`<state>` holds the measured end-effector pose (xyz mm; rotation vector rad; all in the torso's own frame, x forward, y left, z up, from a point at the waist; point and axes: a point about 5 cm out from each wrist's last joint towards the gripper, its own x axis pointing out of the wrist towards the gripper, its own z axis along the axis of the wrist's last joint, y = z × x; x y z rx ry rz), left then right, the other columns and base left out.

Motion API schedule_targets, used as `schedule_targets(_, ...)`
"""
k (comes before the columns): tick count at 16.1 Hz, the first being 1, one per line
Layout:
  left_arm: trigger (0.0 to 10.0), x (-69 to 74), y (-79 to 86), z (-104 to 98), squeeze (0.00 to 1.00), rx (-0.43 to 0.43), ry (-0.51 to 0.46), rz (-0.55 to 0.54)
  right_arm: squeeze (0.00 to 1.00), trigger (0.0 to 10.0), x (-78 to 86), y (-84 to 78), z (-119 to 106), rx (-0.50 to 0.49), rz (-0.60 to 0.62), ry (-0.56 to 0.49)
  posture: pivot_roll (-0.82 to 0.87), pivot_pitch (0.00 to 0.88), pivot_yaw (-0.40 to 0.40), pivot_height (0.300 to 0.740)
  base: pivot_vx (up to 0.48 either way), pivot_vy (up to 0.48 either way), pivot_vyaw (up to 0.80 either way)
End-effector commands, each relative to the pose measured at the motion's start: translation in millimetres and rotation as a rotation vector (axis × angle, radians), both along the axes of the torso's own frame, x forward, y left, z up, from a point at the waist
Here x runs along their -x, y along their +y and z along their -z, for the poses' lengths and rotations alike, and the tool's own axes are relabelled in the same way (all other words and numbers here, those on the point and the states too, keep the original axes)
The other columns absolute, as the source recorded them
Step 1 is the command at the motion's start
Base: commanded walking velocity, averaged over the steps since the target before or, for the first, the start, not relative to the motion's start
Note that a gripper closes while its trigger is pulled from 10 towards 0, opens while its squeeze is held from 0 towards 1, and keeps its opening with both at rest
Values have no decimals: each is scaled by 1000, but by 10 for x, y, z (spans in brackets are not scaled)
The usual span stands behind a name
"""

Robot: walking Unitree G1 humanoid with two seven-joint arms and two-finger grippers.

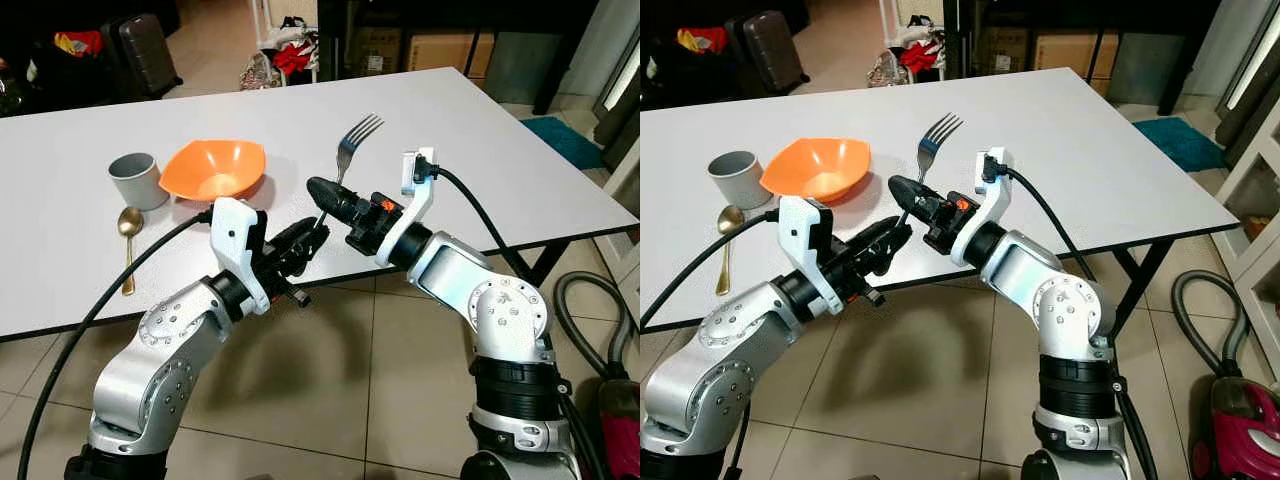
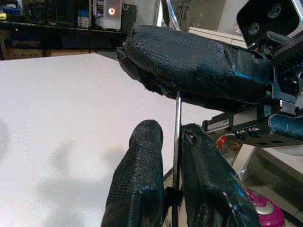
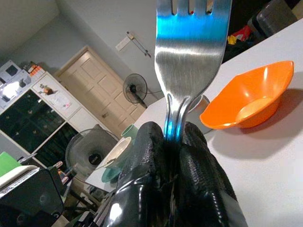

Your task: Setting the table

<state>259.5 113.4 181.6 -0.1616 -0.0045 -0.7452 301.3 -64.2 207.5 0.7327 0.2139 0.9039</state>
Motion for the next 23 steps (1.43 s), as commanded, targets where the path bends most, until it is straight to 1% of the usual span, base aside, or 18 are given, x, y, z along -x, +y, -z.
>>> schedule_targets(1, 10000, -33, 62, -58, 0, -11, -28, -36, 0, 0, -29, -1, -7, 6, 14, 0, -25, 6, 74, 740, 0, 0, 0)
schedule_targets(4, 10000, -18, 58, -99, 0, 6, -38, -27, 0, 0, -76, -53, -5, 14, 44, -2, -23, 5, 74, 740, 0, 0, 0)
schedule_targets(7, 10000, 53, 25, -144, 0, 19, -47, 28, 0, 0, -149, -180, -1, 35, 98, -9, -19, 4, 73, 740, 0, 0, 0)
schedule_targets(9, 10000, 59, 39, -155, 0, 23, -50, 16, 0, 0, -169, -237, 7, 61, 118, -19, -19, 4, 73, 740, 0, 0, 0)
schedule_targets(10, 10000, 59, 86, -156, 0, 12, -56, -13, 0, 0, -178, -288, 21, 120, 140, -43, -23, 3, 82, 740, 0, 0, 0)
schedule_targets(11, 10000, 60, 146, -156, 0, -26, -69, -54, 0, 0, -170, -336, 32, 203, 156, -80, -31, 2, 84, 740, 0, 0, 0)
schedule_targets(12, 10000, 55, 211, -146, 0, -77, -65, -120, 0, 0, -133, -374, 33, 245, 171, -104, -34, 0, 84, 740, 0, 0, 0)
schedule_targets(13, 10000, 12, 319, -144, 0, -113, -56, -269, 0, 2745, -72, -436, 42, 326, 211, -140, -34, 0, 81, 740, 0, 0, 0)
schedule_targets(14, 10000, 1, 373, -141, 0, -139, -52, -340, 0, 4549, -24, -475, 62, 401, 243, -167, -35, 0, 80, 740, 0, 0, 0)
schedule_targets(15, 10000, 7, 386, -148, 0, -153, -67, -358, 0, 10000, 0, -495, 83, 442, 260, -170, -36, 0, 80, 740, 0, 0, 0)
schedule_targets(16, 10000, 31, 429, -113, 0, -223, -85, -434, 0, 10000, 79, -546, 121, 525, 319, -182, -40, 0, 80, 740, 0, 0, 0)
schedule_targets(17, 10000, 55, 459, -50, 0, -284, -72, -481, 0, 10000, 136, -579, 126, 565, 366, -212, -45, 0, 79, 740, 0, 0, 0)
schedule_targets(18, 10000, 92, 471, -10, 0, -295, -58, -511, 0, 10000, 188, -621, 121, 625, 411, -258, -48, 0, 76, 740, 0, 0, 0)
schedule_targets(19, 10000, 132, 466, 6, 0, -288, -48, -530, 0, 10000, 238, -647, 116, 651, 437, -284, -49, 0, 75, 740, 0, 0, 0)
schedule_targets(21, 10000, 209, 437, 33, 0, -301, -32, -542, 0, 10000, 329, -680, 106, 658, 469, -302, -45, 0, 69, 740, 0, 133, 0)
schedule_targets(23, 10000, 249, 417, 42, 0, -321, -37, -557, 0, 10000, 400, -685, 159, 662, 488, -284, -29, 0, 56, 740, 0, 298, 0)
